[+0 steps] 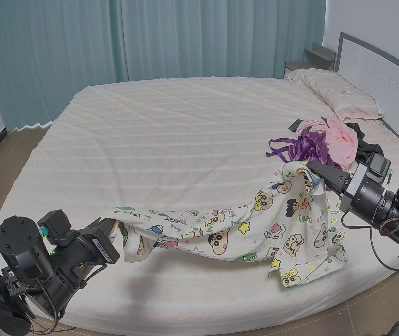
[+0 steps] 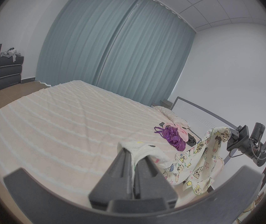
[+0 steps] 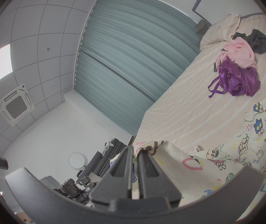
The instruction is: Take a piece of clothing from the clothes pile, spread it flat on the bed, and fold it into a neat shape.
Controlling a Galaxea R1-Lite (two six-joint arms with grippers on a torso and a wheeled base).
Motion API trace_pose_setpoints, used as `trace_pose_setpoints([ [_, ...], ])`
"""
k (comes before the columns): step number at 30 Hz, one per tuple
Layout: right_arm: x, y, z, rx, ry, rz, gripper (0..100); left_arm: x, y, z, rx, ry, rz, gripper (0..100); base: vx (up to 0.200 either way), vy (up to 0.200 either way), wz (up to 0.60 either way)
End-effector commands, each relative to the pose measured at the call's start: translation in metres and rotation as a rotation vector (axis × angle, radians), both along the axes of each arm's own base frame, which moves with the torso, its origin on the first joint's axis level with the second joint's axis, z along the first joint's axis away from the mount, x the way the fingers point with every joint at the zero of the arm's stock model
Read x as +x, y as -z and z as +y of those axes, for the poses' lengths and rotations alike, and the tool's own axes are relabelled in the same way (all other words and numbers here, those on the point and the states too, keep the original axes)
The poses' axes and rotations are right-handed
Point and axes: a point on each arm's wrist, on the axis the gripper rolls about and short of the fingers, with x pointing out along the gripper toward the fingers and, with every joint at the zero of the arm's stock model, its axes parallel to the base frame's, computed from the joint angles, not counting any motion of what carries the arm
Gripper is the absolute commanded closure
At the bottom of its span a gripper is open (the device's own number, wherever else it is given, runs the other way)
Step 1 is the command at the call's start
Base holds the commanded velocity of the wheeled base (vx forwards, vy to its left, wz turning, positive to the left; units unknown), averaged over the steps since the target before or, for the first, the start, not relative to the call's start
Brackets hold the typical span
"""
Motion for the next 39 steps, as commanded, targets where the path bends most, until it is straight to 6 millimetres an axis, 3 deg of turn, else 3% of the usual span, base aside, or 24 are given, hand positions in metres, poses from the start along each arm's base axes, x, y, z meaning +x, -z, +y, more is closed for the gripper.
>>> trace_pose_setpoints([
  [1,0.000,-0.001,0.000,0.001,-0.001,-0.003,100,0.000,0.001,0.000,0.001,0.000,0.002,100,0.000,0.200,0.00],
  [5,0.000,0.000,-0.001,0.000,0.002,-0.001,100,0.000,0.001,0.000,0.003,0.000,0.005,100,0.000,0.200,0.00],
  [14,0.002,0.002,-0.001,-0.003,0.003,0.007,100,0.001,0.002,-0.001,0.006,0.003,0.009,100,0.000,0.000,0.00],
  [26,-0.003,0.000,-0.005,-0.006,0.010,-0.012,100,-0.001,-0.002,0.001,-0.005,0.000,-0.008,100,-0.200,0.000,0.00],
  [36,-0.018,-0.010,-0.012,-0.014,0.005,-0.077,100,-0.008,-0.014,0.006,-0.017,0.005,-0.062,100,-0.180,0.000,0.00],
  [39,-0.032,-0.019,-0.017,-0.024,-0.014,-0.147,100,-0.016,-0.024,0.009,-0.032,0.017,-0.108,100,0.000,0.000,0.00],
])
